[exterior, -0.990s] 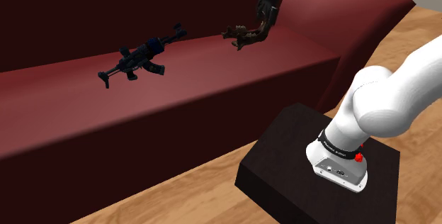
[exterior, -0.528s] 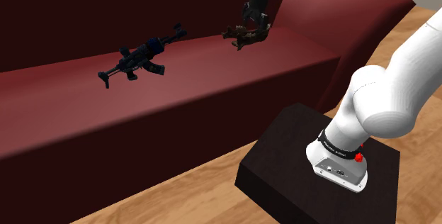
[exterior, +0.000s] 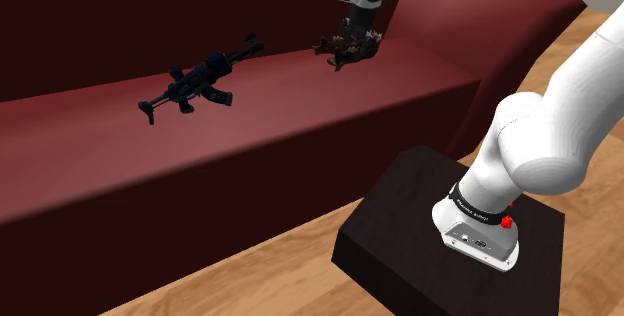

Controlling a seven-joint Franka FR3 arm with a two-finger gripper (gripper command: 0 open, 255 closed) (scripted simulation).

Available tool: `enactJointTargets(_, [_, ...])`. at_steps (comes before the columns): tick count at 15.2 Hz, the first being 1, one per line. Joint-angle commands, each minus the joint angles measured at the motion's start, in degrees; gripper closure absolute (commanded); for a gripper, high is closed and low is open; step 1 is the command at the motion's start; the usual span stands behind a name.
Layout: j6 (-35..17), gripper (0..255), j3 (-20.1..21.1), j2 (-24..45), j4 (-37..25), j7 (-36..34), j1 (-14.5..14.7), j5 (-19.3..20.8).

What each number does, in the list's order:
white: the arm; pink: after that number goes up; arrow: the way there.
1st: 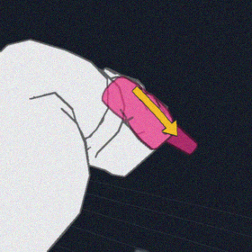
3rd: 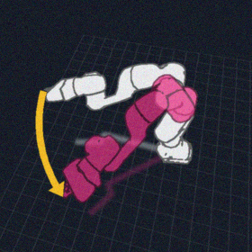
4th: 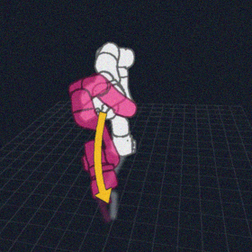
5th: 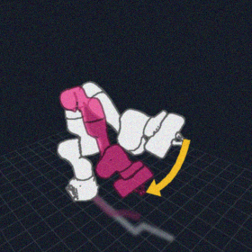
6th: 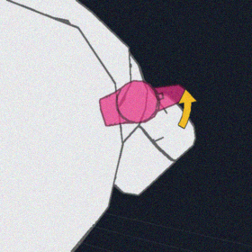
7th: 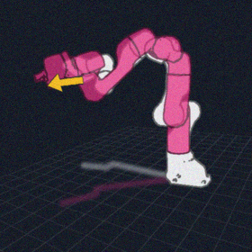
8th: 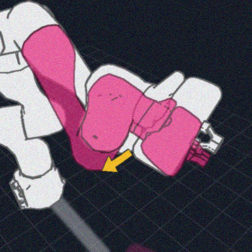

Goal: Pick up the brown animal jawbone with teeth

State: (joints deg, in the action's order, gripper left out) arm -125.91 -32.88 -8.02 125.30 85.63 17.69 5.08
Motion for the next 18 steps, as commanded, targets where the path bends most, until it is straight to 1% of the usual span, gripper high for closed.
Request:
enactJointTargets(1, [-0.2,255,0.0,0.0,0.1,0.1,0.0,0.0])
enactJointTargets(9, [-0.2,255,0.0,0.1,0.0,0.0,0.0,-0.1])
enactJointTargets(18, [6.9,255,0.8,-2.1,-5.0,-0.8,0.1,0.9])
